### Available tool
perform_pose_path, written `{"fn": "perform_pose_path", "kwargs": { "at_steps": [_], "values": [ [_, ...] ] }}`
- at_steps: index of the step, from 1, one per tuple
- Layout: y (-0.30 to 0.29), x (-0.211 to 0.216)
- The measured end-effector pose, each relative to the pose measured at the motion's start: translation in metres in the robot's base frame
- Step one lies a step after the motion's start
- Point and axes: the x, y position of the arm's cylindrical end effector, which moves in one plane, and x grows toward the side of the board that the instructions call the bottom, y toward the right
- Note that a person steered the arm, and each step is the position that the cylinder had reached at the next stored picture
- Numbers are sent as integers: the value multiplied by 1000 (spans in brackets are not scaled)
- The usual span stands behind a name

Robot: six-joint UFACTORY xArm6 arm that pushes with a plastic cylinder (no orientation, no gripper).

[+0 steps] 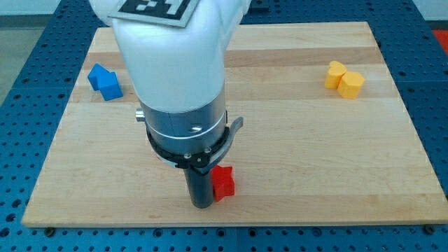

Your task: Push the red circle to the top left the red star

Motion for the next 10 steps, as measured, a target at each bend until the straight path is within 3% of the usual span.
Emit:
{"fn": "perform_pose_path", "kwargs": {
  "at_steps": [1, 3, 5, 10],
  "values": [
    [-1, 0],
    [-70, -26],
    [-87, -121],
    [-53, -111]
  ]
}}
